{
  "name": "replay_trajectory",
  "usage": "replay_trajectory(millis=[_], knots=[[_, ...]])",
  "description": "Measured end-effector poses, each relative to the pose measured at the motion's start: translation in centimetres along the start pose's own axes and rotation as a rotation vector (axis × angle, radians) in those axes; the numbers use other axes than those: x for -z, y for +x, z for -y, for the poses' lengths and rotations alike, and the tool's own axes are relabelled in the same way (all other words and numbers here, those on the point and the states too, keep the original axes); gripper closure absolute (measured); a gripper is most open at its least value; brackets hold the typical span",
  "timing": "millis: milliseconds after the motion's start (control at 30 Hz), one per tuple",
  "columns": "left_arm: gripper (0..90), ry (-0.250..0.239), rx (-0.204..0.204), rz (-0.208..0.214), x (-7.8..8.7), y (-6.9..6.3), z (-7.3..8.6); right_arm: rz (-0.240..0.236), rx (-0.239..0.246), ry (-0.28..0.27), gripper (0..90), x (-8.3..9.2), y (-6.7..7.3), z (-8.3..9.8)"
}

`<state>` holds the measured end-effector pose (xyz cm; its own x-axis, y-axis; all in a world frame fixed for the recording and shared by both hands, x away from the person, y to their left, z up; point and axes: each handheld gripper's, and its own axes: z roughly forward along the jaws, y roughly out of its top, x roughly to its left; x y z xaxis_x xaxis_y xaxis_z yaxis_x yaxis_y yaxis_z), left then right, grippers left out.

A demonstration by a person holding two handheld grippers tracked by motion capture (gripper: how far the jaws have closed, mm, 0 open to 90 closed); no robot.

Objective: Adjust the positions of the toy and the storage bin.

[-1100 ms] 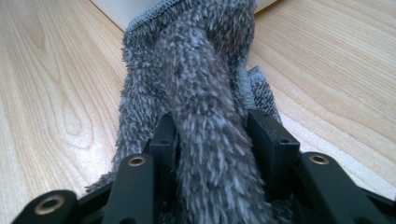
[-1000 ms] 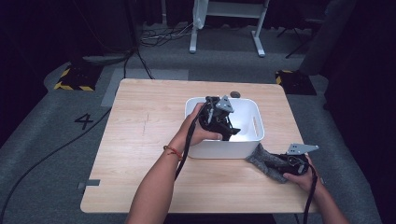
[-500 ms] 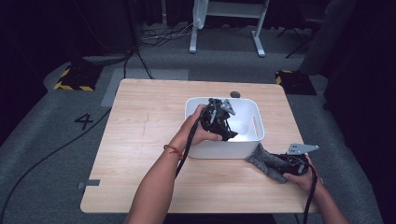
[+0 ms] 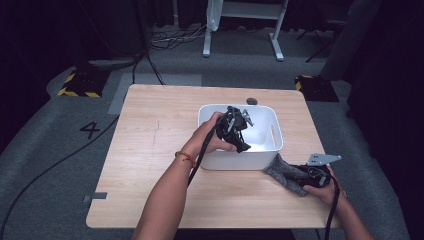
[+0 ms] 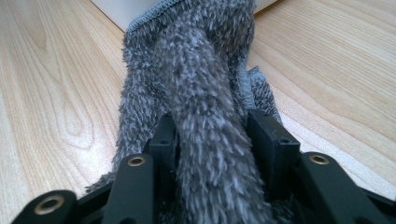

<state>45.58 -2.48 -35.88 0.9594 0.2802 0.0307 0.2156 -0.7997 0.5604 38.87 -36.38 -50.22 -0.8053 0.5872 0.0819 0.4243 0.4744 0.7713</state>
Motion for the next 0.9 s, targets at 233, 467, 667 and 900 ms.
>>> replay_trajectory(millis=[233,467,667,900], knots=[[24.5,0.066,-0.025,0.002,-0.6,0.08,-0.27,-0.003,-0.001,0.0,57.2,0.0,-0.03,0.0],[24.5,0.087,-0.024,0.004,-0.78,0.09,-0.31,-0.004,-0.002,-0.001,57.2,0.0,-0.05,0.0],[24.5,0.108,-0.027,0.003,-0.57,-0.02,-0.2,-0.004,-0.002,0.0,57.2,0.0,-0.05,0.0],[24.4,0.119,-0.029,-0.009,-0.18,0.06,0.25,-0.005,-0.003,0.0,57.1,0.0,-0.05,0.0]])
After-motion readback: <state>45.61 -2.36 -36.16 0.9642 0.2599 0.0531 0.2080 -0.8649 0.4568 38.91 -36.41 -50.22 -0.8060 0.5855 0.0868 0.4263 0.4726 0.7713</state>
